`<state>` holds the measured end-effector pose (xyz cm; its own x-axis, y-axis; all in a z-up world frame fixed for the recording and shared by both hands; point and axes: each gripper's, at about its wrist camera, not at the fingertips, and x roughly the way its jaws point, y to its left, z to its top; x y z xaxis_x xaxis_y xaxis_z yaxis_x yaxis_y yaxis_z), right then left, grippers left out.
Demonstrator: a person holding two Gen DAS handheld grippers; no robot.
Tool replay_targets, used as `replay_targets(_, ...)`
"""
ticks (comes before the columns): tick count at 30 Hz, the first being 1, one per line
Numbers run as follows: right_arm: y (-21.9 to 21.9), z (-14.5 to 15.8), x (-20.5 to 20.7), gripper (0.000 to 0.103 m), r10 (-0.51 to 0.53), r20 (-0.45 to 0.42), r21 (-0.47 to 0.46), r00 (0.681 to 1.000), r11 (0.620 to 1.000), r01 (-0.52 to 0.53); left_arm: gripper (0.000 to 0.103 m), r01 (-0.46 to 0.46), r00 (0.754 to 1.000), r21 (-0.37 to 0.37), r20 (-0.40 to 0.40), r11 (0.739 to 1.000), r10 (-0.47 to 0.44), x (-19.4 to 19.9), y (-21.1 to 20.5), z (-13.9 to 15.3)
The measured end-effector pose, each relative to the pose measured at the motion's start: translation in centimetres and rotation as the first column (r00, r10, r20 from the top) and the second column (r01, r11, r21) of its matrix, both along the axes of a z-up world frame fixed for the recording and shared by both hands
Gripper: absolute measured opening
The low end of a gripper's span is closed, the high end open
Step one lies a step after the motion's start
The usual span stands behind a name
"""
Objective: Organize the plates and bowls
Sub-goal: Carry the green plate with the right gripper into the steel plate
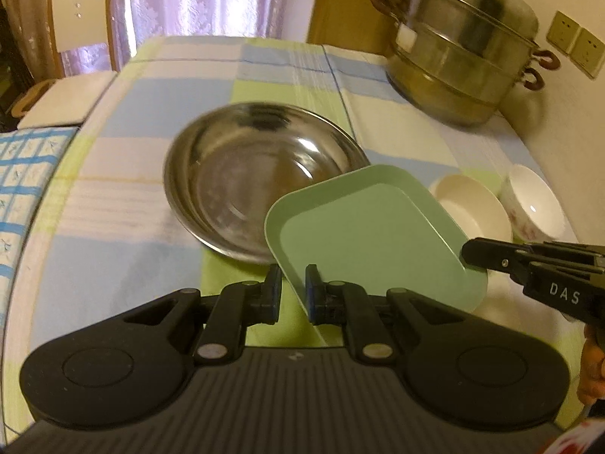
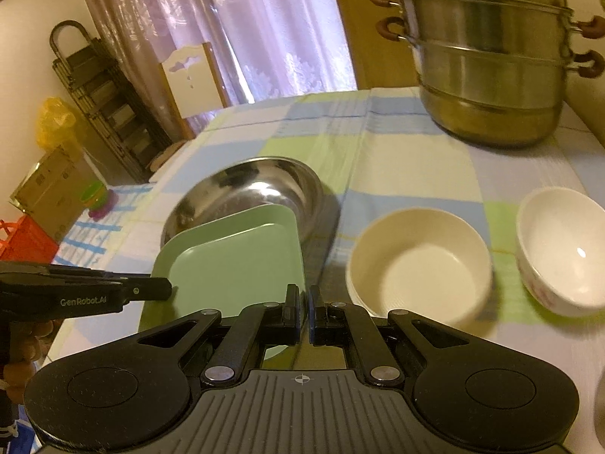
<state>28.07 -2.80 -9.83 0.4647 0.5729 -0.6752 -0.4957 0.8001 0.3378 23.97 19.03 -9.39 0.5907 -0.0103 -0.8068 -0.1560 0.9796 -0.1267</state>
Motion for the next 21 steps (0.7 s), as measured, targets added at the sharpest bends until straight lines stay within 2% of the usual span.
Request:
replay_targets(11,4.6,-1.5,3.5,0.005,0.041,0.013,-0.023,0.999,0.999,-0.041,0.011,-0.043,0.999,0.034,0.018,0.998,0.043,3.7,3.6,-0.9)
replay_targets(21,7.6,-3.0,6.3,0.005,0.042,0.013,-0.064,0.999,0.997,-0.041,0.011,-0.048,0.999,0.035,-0.002,0.998,0.048,6.8,6.3,-2.8)
